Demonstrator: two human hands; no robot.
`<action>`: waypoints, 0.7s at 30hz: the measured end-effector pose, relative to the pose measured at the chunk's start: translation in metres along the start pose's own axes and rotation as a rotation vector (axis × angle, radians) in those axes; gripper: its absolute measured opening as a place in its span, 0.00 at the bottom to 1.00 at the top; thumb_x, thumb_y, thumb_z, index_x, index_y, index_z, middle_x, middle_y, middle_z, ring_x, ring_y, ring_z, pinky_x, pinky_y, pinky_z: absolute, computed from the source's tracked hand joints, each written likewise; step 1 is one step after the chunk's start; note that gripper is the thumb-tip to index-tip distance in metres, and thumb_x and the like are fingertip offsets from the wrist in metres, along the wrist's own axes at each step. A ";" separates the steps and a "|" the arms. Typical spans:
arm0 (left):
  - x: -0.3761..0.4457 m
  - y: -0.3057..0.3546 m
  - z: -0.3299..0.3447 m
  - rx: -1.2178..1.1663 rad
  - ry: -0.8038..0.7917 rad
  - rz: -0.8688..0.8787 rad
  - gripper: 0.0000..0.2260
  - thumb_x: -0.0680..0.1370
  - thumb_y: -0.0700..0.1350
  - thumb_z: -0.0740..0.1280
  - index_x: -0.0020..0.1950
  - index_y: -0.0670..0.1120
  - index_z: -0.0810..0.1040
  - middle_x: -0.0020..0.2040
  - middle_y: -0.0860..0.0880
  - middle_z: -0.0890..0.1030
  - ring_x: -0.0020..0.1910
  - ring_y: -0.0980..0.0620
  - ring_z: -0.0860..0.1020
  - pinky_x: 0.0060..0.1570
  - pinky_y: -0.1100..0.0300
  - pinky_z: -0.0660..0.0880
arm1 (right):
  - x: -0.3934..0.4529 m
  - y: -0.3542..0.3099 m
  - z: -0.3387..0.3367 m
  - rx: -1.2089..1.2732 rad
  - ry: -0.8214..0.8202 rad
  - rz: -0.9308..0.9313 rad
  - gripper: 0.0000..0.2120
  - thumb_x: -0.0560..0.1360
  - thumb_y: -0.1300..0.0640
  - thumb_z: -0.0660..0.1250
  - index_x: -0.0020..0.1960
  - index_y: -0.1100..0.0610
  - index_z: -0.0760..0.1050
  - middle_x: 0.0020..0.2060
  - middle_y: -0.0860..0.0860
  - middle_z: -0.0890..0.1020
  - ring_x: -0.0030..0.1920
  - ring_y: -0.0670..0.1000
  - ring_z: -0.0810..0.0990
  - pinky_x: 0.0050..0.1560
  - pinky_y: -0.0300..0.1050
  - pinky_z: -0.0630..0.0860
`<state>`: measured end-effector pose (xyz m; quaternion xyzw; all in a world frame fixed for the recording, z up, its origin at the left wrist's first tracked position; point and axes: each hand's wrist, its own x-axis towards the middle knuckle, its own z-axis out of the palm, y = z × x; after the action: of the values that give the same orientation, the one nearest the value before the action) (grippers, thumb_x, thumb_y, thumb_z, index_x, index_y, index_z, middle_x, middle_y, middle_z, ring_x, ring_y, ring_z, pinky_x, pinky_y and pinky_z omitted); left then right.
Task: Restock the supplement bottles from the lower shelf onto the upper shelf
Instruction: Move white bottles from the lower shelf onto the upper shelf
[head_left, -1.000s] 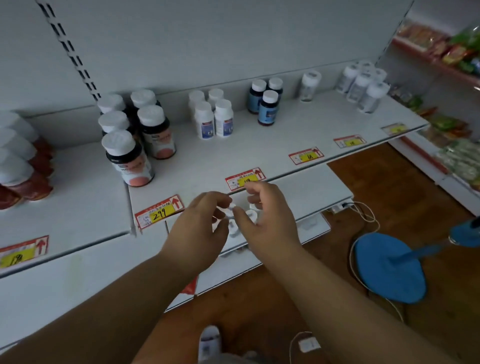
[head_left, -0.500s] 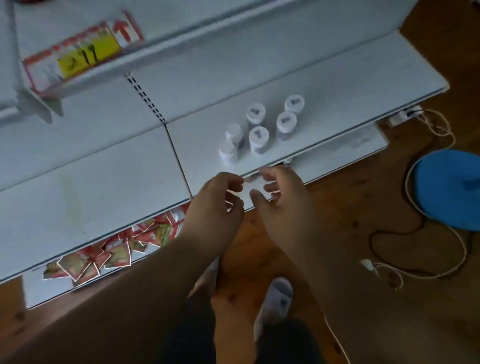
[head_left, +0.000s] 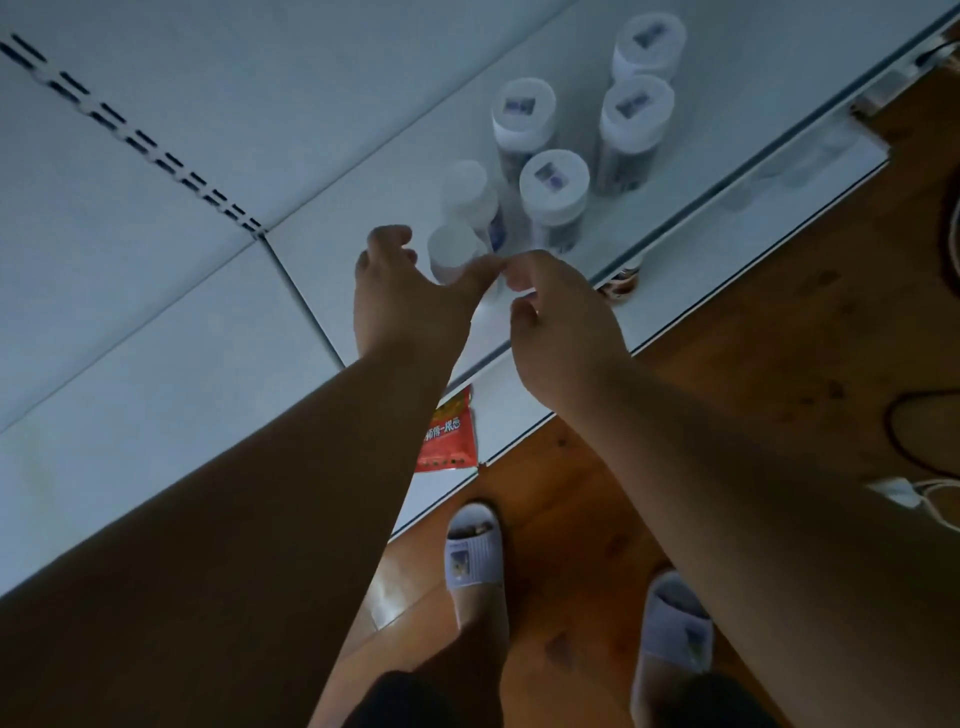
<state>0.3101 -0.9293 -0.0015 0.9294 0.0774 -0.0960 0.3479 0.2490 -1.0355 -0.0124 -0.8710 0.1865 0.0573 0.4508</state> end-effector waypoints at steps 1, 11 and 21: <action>0.004 0.002 0.003 0.022 0.006 0.032 0.32 0.68 0.65 0.75 0.66 0.52 0.70 0.59 0.54 0.78 0.54 0.53 0.78 0.46 0.62 0.74 | 0.004 0.001 0.003 0.007 0.000 0.002 0.14 0.82 0.60 0.60 0.67 0.52 0.71 0.64 0.49 0.77 0.65 0.49 0.75 0.56 0.34 0.65; -0.062 0.005 -0.065 -0.137 -0.053 0.086 0.17 0.75 0.49 0.73 0.64 0.56 0.76 0.57 0.58 0.80 0.53 0.58 0.79 0.49 0.67 0.75 | -0.023 -0.018 -0.024 0.682 -0.199 0.404 0.14 0.83 0.42 0.55 0.56 0.49 0.73 0.47 0.52 0.84 0.42 0.49 0.84 0.48 0.47 0.82; -0.202 0.116 -0.173 -0.434 -0.224 0.062 0.16 0.77 0.49 0.71 0.64 0.56 0.74 0.55 0.60 0.81 0.52 0.62 0.81 0.45 0.67 0.79 | -0.163 -0.123 -0.175 1.115 -0.229 0.389 0.12 0.84 0.53 0.57 0.58 0.59 0.75 0.45 0.57 0.81 0.43 0.53 0.79 0.44 0.45 0.77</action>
<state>0.1607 -0.9167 0.2468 0.8185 0.0286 -0.1687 0.5485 0.1325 -1.0680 0.2281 -0.4412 0.2947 0.1258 0.8382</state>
